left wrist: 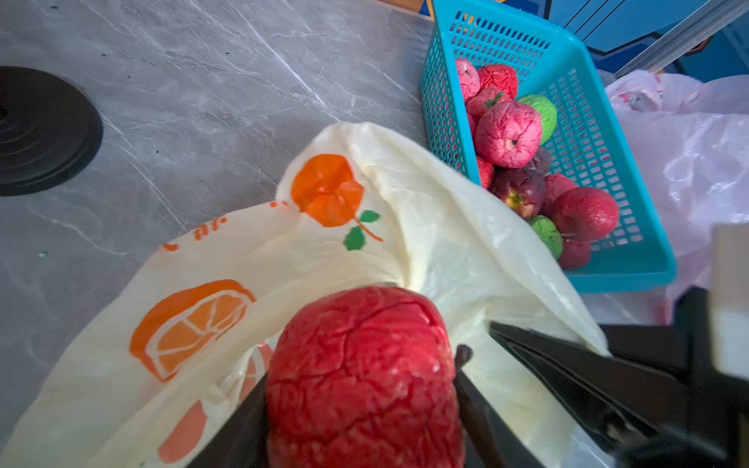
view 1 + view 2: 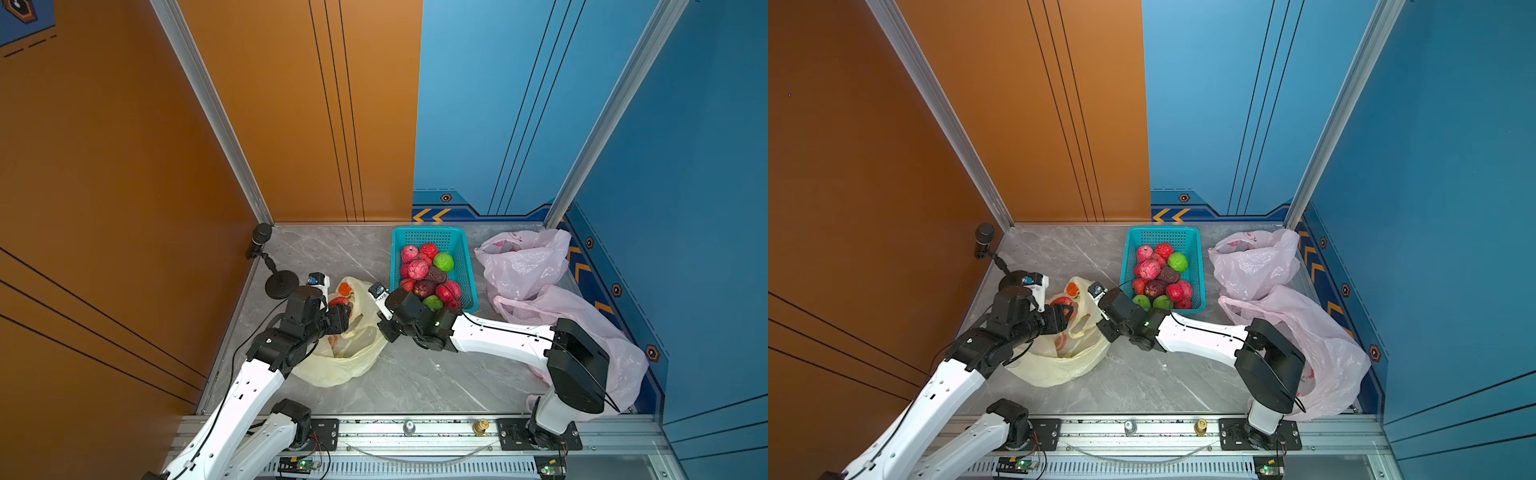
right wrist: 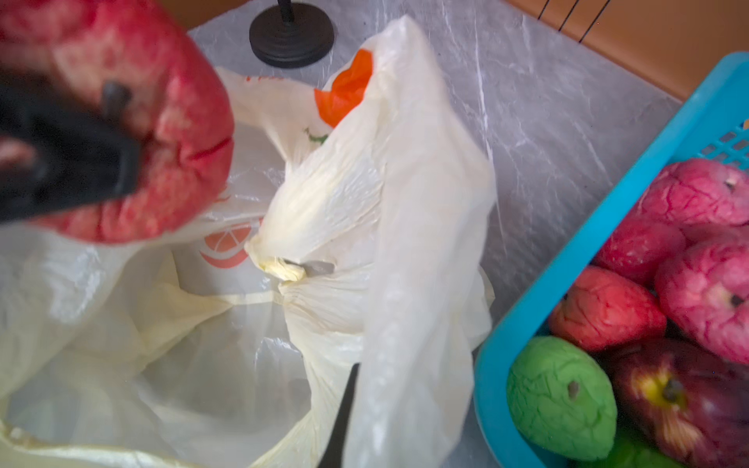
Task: Untie the knot of a plastic bag & take out the apple
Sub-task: Pick up the plastic bag at the center of the board.
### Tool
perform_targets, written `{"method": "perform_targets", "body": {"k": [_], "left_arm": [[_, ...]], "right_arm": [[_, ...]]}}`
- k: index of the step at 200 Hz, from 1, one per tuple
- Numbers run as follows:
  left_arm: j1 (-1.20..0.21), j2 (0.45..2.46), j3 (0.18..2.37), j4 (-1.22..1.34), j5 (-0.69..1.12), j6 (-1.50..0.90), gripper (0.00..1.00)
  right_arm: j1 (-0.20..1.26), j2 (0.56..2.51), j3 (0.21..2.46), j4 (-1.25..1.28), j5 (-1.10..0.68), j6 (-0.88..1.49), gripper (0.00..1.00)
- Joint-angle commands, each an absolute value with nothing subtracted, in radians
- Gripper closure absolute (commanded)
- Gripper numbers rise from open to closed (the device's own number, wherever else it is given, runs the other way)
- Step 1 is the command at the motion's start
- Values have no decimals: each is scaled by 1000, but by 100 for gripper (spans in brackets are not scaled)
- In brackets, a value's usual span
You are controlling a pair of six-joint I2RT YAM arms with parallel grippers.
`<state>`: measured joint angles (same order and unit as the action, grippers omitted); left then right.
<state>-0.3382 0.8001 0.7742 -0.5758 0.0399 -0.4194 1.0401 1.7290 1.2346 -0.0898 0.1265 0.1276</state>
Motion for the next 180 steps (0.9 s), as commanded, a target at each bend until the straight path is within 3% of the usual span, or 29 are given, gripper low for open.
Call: {"method": "perform_targets", "body": {"k": [1,40,78,113,180], "left_arm": [[-328,768,845,-637,116,-439,38],[-330,751,917,-634,149,-434,38],[-330,729,933,-632,132,-429,38],[-330,737,934,-628,147,-430,38],[-333,819,994,-565,210,-418,38]], "right_arm": [[1031,1758,1343,-114,168,81,100],[977,1792,1422,-10,186,-9,100],[944,1762,1319,345,118,-114,100],[873,1928,1579,92,42,-55,100],[791,2176,1909,-195,-64,12,78]]}}
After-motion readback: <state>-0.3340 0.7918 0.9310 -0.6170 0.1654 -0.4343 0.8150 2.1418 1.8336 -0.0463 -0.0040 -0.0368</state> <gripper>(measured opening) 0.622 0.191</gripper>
